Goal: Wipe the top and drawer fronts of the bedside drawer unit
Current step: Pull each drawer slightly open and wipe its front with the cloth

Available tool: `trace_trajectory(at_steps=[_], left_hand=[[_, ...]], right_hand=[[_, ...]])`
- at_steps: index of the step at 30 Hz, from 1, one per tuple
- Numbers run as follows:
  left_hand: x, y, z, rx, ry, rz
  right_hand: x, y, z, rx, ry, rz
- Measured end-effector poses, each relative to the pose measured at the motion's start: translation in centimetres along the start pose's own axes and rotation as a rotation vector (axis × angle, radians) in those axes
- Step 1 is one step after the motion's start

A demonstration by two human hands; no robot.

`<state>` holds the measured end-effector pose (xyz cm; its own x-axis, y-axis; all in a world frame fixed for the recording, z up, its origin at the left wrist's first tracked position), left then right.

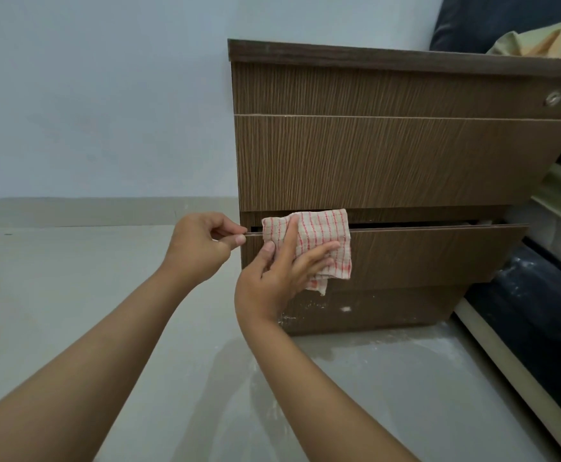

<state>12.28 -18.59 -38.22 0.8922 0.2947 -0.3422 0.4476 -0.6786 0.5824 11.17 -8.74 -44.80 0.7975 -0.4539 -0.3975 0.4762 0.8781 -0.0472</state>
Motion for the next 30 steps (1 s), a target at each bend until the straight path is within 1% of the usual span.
trace_trajectory(at_steps=[3,6,10,14,17,24,30], left_hand=[[0.1,0.1,-0.2,0.004,-0.023,0.002],[0.1,0.1,-0.7,-0.016,-0.053,-0.030],[-0.1,-0.3,-1.2,-0.057,-0.011,-0.108],[-0.3,-0.5,-1.3,-0.058,0.029,-0.141],[-0.3,-0.6,-1.3,-0.054,0.053,-0.148],[0.2,-0.6,-1.3,-0.034,0.033,-0.189],[0.1,-0.9,-1.4,-0.035,0.045,-0.191]], right_hand=[[0.1,0.0,-0.3,0.013,0.011,0.013],[0.2,0.2,-0.5,0.037,0.025,0.033],[0.2,0.3,-0.7,0.056,0.025,0.046],[0.3,0.4,-0.6,0.062,0.012,0.062],[0.3,0.6,-0.5,0.068,0.012,0.075],[0.4,0.8,-0.4,0.071,-0.007,0.098],[0.4,0.8,-0.2,0.087,-0.016,0.100]])
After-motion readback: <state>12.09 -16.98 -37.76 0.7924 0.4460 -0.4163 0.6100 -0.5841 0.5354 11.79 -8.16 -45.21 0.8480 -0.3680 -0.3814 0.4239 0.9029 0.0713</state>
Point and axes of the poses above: each hand's wrist, its own x-axis away from the middle knuckle, its own y-axis out of the back of the hand, z = x × y, the point moved 3 cm from there along -x, towards the middle knuckle, and after that the axes turned 6 degrees about -x, right-handed, at the moved point
